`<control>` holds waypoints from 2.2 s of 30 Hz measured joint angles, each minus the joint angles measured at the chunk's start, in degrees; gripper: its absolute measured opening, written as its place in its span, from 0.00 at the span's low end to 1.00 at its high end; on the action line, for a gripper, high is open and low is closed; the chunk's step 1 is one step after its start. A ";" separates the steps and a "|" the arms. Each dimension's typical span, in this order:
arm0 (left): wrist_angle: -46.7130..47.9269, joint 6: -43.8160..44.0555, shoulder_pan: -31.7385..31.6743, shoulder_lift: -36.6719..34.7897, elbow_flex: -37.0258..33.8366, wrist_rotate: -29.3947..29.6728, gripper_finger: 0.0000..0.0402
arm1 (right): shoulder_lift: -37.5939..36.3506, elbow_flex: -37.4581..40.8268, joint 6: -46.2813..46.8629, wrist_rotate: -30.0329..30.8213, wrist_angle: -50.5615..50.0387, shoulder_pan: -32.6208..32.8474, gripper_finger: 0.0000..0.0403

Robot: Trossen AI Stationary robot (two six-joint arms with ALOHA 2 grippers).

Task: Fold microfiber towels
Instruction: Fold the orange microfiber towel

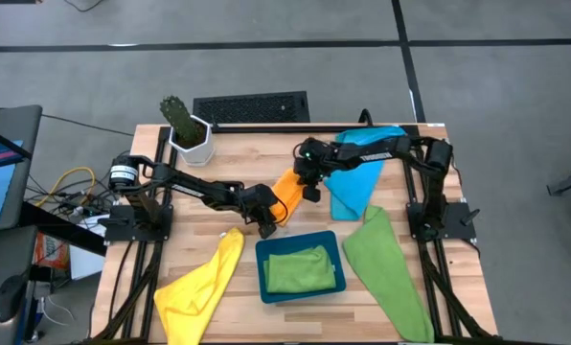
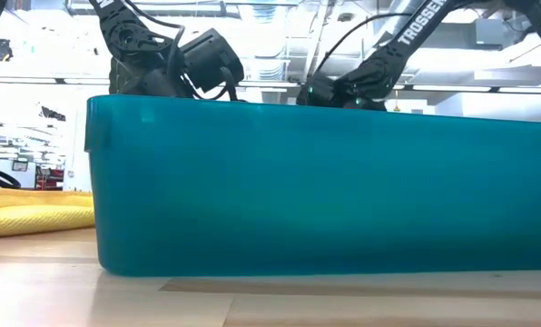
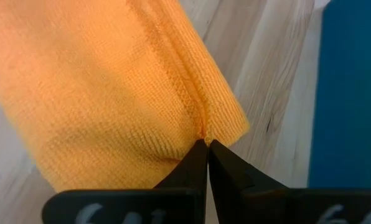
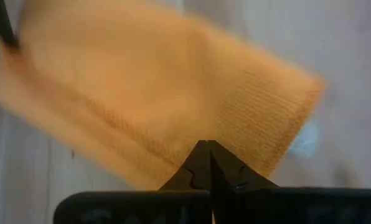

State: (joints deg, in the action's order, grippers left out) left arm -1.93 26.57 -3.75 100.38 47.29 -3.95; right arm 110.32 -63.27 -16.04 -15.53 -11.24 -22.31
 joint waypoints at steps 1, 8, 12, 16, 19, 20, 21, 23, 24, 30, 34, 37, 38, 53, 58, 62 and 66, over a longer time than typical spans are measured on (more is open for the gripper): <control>0.00 0.74 0.00 0.00 0.00 -0.11 0.00 | 0.50 0.36 0.03 0.03 -0.34 0.00 0.03; 5.17 2.61 -0.98 -3.43 1.25 -1.23 0.00 | 0.45 4.68 1.03 0.13 4.10 -0.09 0.03; 9.16 1.67 -1.24 -7.90 2.73 -0.79 0.00 | 0.42 6.63 1.98 0.20 6.53 0.13 0.03; 11.70 1.55 -0.11 -11.62 2.89 3.81 0.00 | 0.47 6.82 2.56 0.22 7.00 0.15 0.03; 12.48 1.19 1.12 -12.46 2.91 8.83 0.00 | 0.55 6.95 2.57 0.01 7.55 0.04 0.03; 12.26 0.85 1.44 -12.44 2.91 9.31 0.00 | 0.56 6.98 2.57 0.06 7.64 0.07 0.03; 12.01 0.33 1.67 -12.40 2.91 9.35 0.00 | 0.57 6.99 2.57 0.05 7.66 0.07 0.03; 10.97 -0.27 1.99 -11.88 2.91 8.55 0.00 | 0.60 7.00 2.57 0.08 7.67 0.07 0.03; 10.74 -0.42 2.24 -11.41 2.91 7.94 0.00 | 0.62 7.00 2.57 0.07 7.69 0.07 0.03; 8.57 -4.51 2.27 -10.17 2.88 1.14 0.02 | 0.66 7.08 2.57 0.13 8.22 0.11 0.04; 8.34 -6.36 1.42 -9.24 3.01 -9.63 0.11 | 0.66 7.13 2.43 0.24 8.42 0.11 0.03; 8.94 -6.59 0.97 -9.20 2.81 -10.31 0.23 | 0.66 7.15 2.28 0.26 8.54 0.11 0.03; 8.69 -6.59 0.96 -9.32 2.92 -9.28 0.27 | 0.66 7.15 2.28 0.27 8.60 0.11 0.04; -5.17 -5.64 3.30 -5.83 -0.28 12.84 0.18 | 0.75 7.24 2.57 0.48 9.81 0.15 0.04; -5.69 -4.27 5.65 -0.11 -0.31 9.95 0.02 | 0.75 7.19 2.57 0.44 9.94 0.15 0.04; -5.30 -2.59 6.49 1.07 -0.60 7.31 0.02 | 0.75 7.19 2.59 0.45 10.05 -0.12 0.05; -2.11 -1.49 6.25 1.06 -0.68 7.64 0.04 | 0.79 7.19 3.02 -0.26 10.09 -1.17 0.04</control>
State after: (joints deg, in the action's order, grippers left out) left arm -4.05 25.08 2.50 101.43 46.61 3.68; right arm 111.10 -56.07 -13.02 -15.79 -1.15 -23.48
